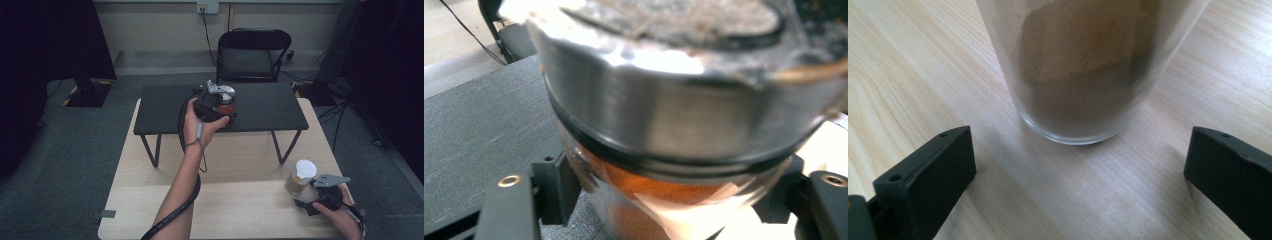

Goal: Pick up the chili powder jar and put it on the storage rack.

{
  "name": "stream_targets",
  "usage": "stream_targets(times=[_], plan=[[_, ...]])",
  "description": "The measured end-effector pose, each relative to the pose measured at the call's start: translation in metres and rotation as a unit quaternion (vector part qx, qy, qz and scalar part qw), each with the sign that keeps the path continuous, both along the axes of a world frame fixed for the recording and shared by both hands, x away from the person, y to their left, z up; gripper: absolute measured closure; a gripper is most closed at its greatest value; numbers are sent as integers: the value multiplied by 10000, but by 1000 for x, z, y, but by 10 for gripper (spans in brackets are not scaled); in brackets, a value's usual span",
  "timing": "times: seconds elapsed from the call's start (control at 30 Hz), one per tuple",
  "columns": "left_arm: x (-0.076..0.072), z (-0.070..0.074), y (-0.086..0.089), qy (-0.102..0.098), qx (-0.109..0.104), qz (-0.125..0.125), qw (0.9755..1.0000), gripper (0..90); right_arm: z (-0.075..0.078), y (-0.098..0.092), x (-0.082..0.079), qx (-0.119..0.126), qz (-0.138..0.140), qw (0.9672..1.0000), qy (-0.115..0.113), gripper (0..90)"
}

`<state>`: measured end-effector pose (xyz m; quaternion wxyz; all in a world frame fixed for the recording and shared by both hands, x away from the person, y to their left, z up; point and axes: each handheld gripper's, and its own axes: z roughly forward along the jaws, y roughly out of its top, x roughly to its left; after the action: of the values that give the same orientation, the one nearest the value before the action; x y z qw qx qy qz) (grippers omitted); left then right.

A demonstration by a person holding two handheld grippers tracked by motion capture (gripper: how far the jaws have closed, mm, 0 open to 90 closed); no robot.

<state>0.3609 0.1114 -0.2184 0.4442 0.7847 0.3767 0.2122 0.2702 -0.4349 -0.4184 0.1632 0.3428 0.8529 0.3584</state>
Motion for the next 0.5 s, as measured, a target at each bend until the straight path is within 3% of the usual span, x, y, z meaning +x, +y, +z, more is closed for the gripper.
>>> stream_targets(times=[0.4,0.5], plan=[[-7,2,-2,45,-57,88,9999,49,0,0,0,1,-1,10000,2,0],[-11,1,-4,5,-67,228,9997,8,0,0,0,1,-2,10000,2,0]])
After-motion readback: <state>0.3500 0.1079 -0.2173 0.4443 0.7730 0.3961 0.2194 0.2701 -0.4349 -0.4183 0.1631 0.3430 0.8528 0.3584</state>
